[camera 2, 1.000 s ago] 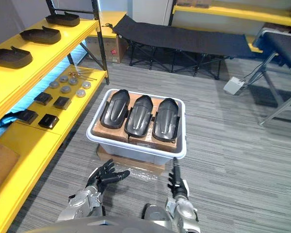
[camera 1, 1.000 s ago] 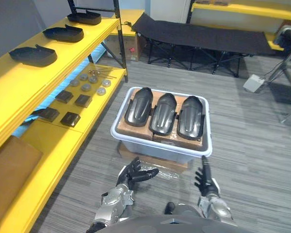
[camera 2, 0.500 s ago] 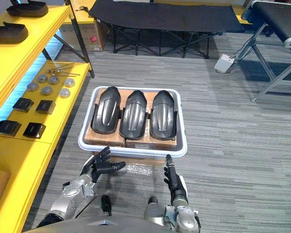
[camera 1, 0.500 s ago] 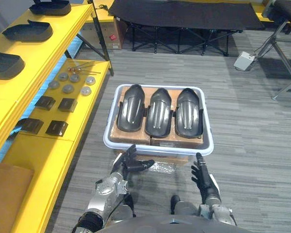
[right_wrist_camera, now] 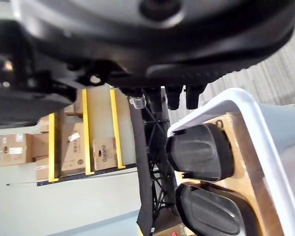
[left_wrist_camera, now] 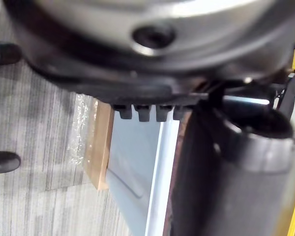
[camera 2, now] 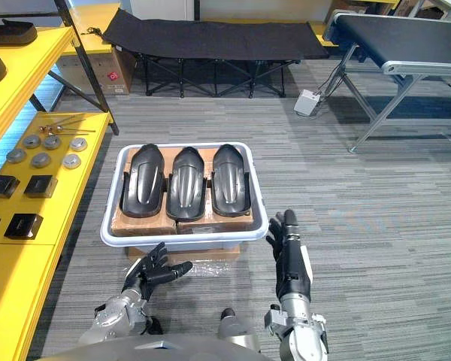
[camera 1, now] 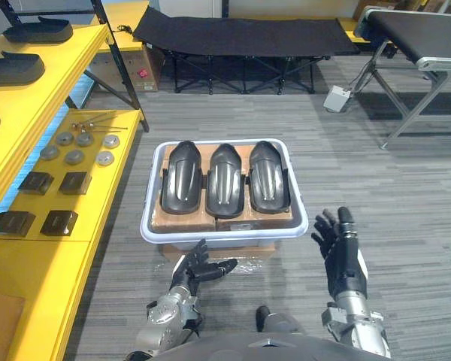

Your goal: Walk over and take three plastic housings, then place them on the shelf

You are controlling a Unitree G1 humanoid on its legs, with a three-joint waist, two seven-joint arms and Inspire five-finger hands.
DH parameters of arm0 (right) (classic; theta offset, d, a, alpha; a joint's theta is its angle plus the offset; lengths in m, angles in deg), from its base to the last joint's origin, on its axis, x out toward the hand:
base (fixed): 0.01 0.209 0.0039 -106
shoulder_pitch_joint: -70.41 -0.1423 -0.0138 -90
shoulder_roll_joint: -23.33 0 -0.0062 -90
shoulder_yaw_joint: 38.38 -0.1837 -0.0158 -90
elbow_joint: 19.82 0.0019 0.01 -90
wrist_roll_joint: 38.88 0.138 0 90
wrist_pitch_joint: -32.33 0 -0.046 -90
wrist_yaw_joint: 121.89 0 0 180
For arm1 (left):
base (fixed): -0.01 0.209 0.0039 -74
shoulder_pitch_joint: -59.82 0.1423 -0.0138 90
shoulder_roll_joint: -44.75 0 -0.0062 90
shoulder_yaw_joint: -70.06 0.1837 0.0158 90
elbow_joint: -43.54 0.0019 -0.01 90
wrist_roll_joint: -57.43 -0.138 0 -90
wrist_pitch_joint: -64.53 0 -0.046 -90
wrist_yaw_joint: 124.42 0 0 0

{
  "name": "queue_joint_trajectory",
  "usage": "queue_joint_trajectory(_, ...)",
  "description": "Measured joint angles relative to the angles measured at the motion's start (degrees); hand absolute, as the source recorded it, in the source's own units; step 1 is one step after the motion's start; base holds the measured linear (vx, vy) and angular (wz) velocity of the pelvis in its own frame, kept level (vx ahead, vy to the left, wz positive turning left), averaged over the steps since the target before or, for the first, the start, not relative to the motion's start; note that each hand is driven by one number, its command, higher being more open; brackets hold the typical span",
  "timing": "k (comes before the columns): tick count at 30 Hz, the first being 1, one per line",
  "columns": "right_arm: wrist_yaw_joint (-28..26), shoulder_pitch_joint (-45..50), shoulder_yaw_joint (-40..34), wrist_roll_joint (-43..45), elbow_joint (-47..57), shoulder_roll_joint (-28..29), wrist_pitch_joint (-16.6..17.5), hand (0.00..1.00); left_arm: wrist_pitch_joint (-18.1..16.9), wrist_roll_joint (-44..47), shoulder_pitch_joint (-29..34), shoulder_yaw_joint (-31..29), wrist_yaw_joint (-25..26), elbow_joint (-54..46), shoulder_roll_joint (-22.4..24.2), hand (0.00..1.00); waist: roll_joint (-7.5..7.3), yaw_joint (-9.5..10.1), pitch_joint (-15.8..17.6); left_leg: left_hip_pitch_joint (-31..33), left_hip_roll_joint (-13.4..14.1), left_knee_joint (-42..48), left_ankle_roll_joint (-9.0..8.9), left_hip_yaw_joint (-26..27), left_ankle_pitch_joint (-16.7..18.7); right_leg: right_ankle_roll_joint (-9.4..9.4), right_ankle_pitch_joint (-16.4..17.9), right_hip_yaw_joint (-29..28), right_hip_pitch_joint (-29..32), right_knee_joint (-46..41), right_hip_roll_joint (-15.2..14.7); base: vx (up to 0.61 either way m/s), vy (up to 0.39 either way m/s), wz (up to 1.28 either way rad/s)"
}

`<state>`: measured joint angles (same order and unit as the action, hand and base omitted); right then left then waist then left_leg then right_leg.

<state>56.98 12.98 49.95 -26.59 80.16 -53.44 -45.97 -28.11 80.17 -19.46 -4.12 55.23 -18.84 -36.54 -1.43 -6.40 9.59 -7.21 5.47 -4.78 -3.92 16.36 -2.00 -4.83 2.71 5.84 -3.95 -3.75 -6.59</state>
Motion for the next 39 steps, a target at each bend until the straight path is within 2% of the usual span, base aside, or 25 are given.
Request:
queue_joint_trajectory(5,0.11,-1.90,0.00,0.70,-0.84,-1.21,-1.27,0.00,-0.11,0.13,0.59,-0.05,-0.33,-1.27,-0.53,1.00,0.84,0.09,-0.62,-0.05,-0.13,0.01,0.13,-0.32,-0.20,0.00,0.00,0.33,-0.21,0.02,-0.18,0.02,0.002,0.03)
queue_joint_trajectory(8,2.03,-4.65,-1.25,1.66,-3.71,-1.47,-2.27,0.00,0.00,0.12,0.71,-0.05,-1.15,-1.73,-0.80,1.00,1.23,0.15,-0.84,-0.14,-0.32,0.01,0.25,-1.11,-0.30,-0.01,0.01,1.06,-0.75,0.06,-0.33,0.01,0.000,0.13)
queue_joint_trajectory(11,5.82,-10.35,-5.34,1.68,-9.05,-2.37,-4.55,0.00,0.70,0.10,2.40,0.12,-1.74,-6.04,-1.52,1.00,1.23,0.88,-0.83,0.03,-0.65,-0.03,0.45,-2.04,-0.53,-0.02,0.01,1.85,-1.11,0.14,-0.44,-0.02,-0.009,0.14)
queue_joint_trajectory(13,10.56,-17.18,-10.11,1.68,-15.45,-5.49,-7.75,0.00,2.17,-0.17,4.62,0.06,-2.35,-11.25,-2.24,1.00,1.35,2.01,-0.79,1.23,-1.07,-0.12,0.77,-3.02,-0.81,-0.30,-0.16,2.76,-0.69,0.23,-0.87,-0.07,0.013,0.20)
queue_joint_trajectory(16,14.43,-25.61,-14.29,1.66,-23.87,-10.06,-9.85,0.00,2.87,-0.84,5.17,0.03,-2.68,-13.64,-2.37,1.00,1.63,3.53,-0.27,4.38,-1.45,0.10,1.21,-4.53,-1.55,-0.72,-1.09,3.64,1.50,0.79,-1.20,-0.07,0.025,0.23)
queue_joint_trajectory(18,17.17,-32.48,-16.24,1.67,-28.93,-14.27,-10.17,0.00,2.90,-1.15,4.46,-0.01,-2.65,-14.24,-2.40,1.00,2.38,4.21,1.80,7.04,-1.76,0.86,1.71,-5.90,-2.30,-0.78,-2.27,4.60,3.15,1.06,-1.39,-0.11,0.027,0.33)
queue_joint_trajectory(20,20.07,-40.04,-17.45,1.69,-30.56,-18.60,-10.22,0.00,2.90,-1.14,3.39,-0.27,-2.27,-14.21,-2.89,1.00,2.88,4.96,5.41,9.47,-1.90,0.80,2.09,-7.59,-3.77,-0.65,-3.81,6.02,4.26,2.08,-1.38,-0.12,0.033,0.33)
queue_joint_trajectory(22,20.65,-44.15,-17.44,1.69,-30.60,-20.92,-10.50,0.00,2.82,-1.09,3.07,-1.14,-2.15,-14.19,-2.93,1.00,2.75,5.18,6.95,10.94,-1.90,0.46,2.21,-8.44,-4.63,-0.59,-4.55,6.74,5.13,2.82,-1.22,-0.10,0.021,0.25)
queue_joint_trajectory(24,20.65,-49.80,-17.26,1.61,-32.40,-25.50,-11.54,0.00,2.64,-1.03,1.75,-1.13,-2.04,-14.17,-2.94,1.00,2.58,6.46,9.50,12.00,-2.01,0.04,2.39,-9.13,-5.58,-0.52,-5.13,7.60,5.79,3.04,-1.26,-0.10,0.027,0.23)
queue_joint_trajectory(28,20.25,-56.80,-15.95,1.64,-37.10,-29.23,-13.43,0.00,2.19,-0.70,0.47,-0.91,-1.32,-14.15,-2.81,1.00,2.48,7.19,11.28,13.75,-2.44,0.06,2.89,-10.47,-6.58,-0.56,-5.47,8.81,6.84,3.01,-1.58,-0.02,0.036,0.18)
queue_joint_trajectory(30,19.17,-59.90,-13.72,1.53,-39.20,-31.98,-14.70,0.00,0.86,-0.33,-0.95,-0.58,-0.92,-14.12,-2.64,1.00,2.82,7.43,13.39,14.03,-2.77,0.09,3.09,-10.94,-6.78,-0.63,-5.55,9.24,6.89,2.87,-1.88,-0.02,0.042,0.13)
queue_joint_trajectory(32,18.58,-62.65,-11.45,1.25,-42.25,-33.94,-15.71,0.00,-0.09,-0.33,-1.93,-0.06,-0.52,-13.93,-2.62,1.00,3.06,7.71,14.08,15.40,-2.99,0.78,3.19,-11.25,-6.85,-0.75,-5.66,9.51,7.85,2.66,-2.13,-0.01,0.040,0.10)
queue_joint_trajectory(34,17.85,-66.73,-8.29,-0.98,-46.56,-35.69,-18.79,0.00,-1.23,-0.32,-2.61,0.21,0.18,-12.82,-2.60,1.00,3.17,7.96,14.49,16.90,-3.10,1.81,3.28,-11.55,-6.77,-0.79,-5.73,9.65,8.91,2.32,-2.29,0.03,0.021,0.05)
queue_joint_trajectory(39,17.65,-72.53,-5.45,-2.97,-50.65,-40.23,-23.23,0.00,-2.40,0.41,-4.07,1.18,1.70,-10.91,-2.11,1.00,4.84,8.53,16.88,19.03,-3.16,3.77,3.42,-12.57,-6.28,-0.78,-5.72,10.17,10.19,1.23,-2.44,-0.01,0.004,0.07)
